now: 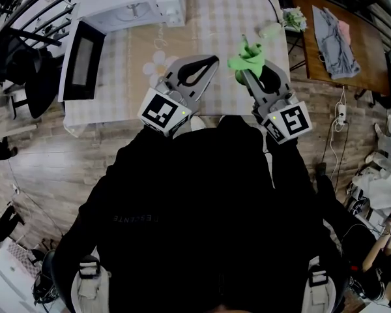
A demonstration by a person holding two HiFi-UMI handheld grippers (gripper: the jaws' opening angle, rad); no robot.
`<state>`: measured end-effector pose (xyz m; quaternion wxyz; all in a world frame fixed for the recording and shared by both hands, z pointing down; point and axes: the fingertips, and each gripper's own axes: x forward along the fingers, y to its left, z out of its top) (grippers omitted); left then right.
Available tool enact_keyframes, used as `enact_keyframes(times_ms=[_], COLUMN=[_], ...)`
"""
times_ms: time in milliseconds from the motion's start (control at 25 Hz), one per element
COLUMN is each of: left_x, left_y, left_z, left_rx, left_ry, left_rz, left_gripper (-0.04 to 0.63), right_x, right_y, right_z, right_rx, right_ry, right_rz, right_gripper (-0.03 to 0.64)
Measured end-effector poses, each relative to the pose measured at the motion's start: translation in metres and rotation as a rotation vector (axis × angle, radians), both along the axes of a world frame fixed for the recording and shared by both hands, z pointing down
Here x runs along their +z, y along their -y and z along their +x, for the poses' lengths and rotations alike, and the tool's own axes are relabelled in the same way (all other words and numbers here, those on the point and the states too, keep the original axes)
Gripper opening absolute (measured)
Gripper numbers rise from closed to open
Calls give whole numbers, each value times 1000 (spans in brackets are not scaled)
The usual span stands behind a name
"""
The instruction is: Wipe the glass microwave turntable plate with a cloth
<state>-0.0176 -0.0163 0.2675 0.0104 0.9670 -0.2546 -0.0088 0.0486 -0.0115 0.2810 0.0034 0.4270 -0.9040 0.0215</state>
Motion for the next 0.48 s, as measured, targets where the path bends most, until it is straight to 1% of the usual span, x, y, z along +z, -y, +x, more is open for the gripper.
enact_keyframes(times_ms=[480], left_x=[4], left_y=[-6], left_z=[2], left_rx=[-1], left_ry=[7], left_rz=[-4], left_gripper=[21], right_x=[0], right_y=[-7], right_z=[-4], right_rx=[-19], right_ry=[4], right_rz=[-7], right_gripper=[100])
